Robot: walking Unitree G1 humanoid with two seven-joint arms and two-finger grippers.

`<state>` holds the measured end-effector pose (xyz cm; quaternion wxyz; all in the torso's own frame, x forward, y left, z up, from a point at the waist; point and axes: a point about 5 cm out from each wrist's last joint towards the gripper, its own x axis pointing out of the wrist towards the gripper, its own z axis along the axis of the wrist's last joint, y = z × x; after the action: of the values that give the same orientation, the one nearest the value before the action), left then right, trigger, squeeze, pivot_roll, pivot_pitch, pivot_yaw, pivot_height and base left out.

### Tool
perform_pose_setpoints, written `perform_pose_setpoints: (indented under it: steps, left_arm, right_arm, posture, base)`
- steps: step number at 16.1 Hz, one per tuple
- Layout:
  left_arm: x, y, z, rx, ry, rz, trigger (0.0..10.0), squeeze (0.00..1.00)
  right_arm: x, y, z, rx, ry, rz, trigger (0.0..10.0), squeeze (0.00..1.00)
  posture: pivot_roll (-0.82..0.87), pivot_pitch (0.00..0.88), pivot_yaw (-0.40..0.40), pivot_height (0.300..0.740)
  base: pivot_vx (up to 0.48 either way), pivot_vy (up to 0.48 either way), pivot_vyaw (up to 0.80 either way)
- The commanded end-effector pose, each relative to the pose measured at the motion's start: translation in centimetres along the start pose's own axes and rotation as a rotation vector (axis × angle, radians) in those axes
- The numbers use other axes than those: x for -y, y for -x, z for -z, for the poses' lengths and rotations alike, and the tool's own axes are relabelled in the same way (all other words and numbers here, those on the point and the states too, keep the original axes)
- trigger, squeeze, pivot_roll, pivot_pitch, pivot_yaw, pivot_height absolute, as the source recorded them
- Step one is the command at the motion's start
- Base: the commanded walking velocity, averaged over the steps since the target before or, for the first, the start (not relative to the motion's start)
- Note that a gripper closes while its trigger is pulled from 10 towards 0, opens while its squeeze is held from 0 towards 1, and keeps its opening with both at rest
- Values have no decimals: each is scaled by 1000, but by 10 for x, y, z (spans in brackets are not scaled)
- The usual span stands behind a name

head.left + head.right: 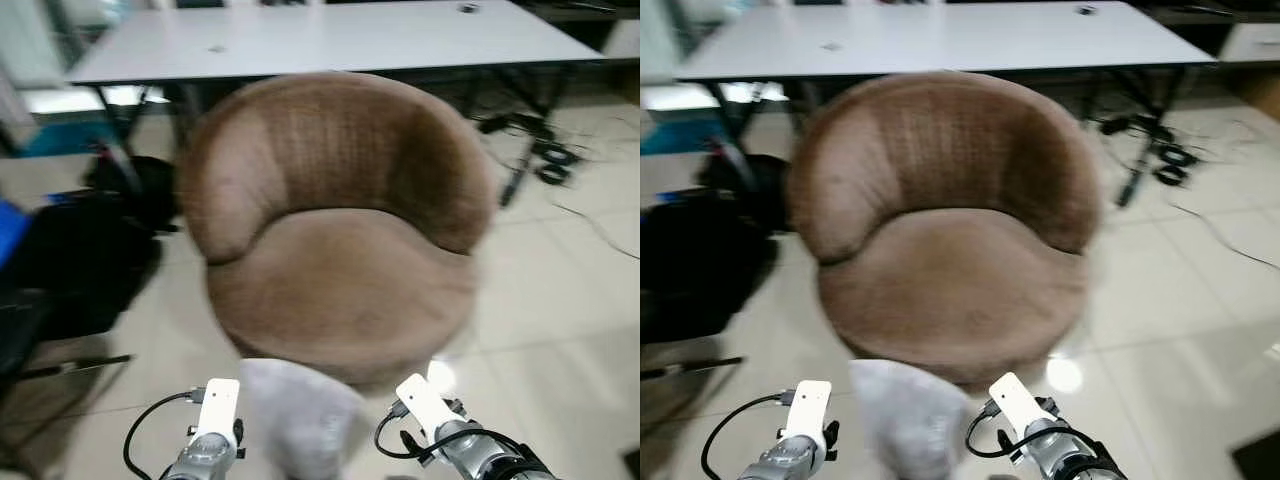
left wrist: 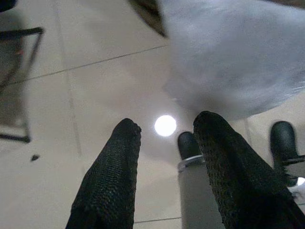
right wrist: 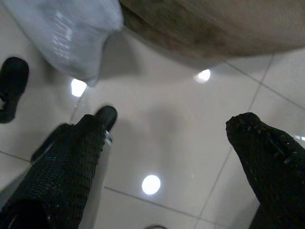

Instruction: Move the pillow to the sofa from floor

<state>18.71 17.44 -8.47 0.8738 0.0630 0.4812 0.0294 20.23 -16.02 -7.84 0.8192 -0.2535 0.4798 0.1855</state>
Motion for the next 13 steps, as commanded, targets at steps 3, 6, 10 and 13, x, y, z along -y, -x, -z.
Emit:
perform_pose_setpoints:
  steps: [3,6,10,13]
  left_arm:
    - [3,0,2,-5,-2,1,10000,0]
    - [3,0,2,-6,-5,4,10000,0]
    - [3,0,3,-13,-4,6,10000,0]
    - [3,1,4,-12,-7,10,10000,0]
  right_arm:
    - [5,1,1,9,31,30,10000,0]
    - [5,1,1,14,45,34,10000,0]
    - [4,1,2,16,28,21,10000,0]
    - [3,1,2,21,24,8,10000,0]
  posture:
    - [-170,0,42,740]
    - [-170,0,42,740]
    - [-175,0,42,740]
    - [-176,0,43,740]
  base:
    - [0,0,0]
    - [185,0,0]
    - [480,0,0]
    - [160,0,0]
